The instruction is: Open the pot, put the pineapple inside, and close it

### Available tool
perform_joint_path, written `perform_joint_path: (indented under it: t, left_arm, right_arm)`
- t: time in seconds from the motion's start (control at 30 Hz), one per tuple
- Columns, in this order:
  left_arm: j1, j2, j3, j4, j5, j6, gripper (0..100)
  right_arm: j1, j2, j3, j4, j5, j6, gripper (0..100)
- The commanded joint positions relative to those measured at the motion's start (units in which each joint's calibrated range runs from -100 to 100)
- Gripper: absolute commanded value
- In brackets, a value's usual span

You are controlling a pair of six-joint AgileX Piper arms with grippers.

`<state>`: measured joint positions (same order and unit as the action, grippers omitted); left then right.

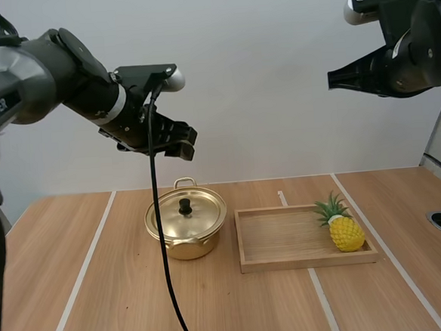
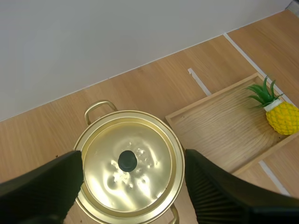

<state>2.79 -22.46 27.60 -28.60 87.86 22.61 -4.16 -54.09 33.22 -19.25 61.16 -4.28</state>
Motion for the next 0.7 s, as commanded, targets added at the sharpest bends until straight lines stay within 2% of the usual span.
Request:
perform_joint_path:
  t: [0.0, 0.67]
  left_arm:
    - [-0.14, 1.82, 0.45, -1.33, -1.29, 0.73, 100]
    - [-0.20, 13.87, 0.58, -2.92, -5.23, 2.94, 100]
  right_arm:
    - [-0.30, -0.29, -0.61, 1.43, 1.03, -0.54, 0]
    - [-0.30, -0.29, -0.61, 1.65, 1.22, -1.67, 0]
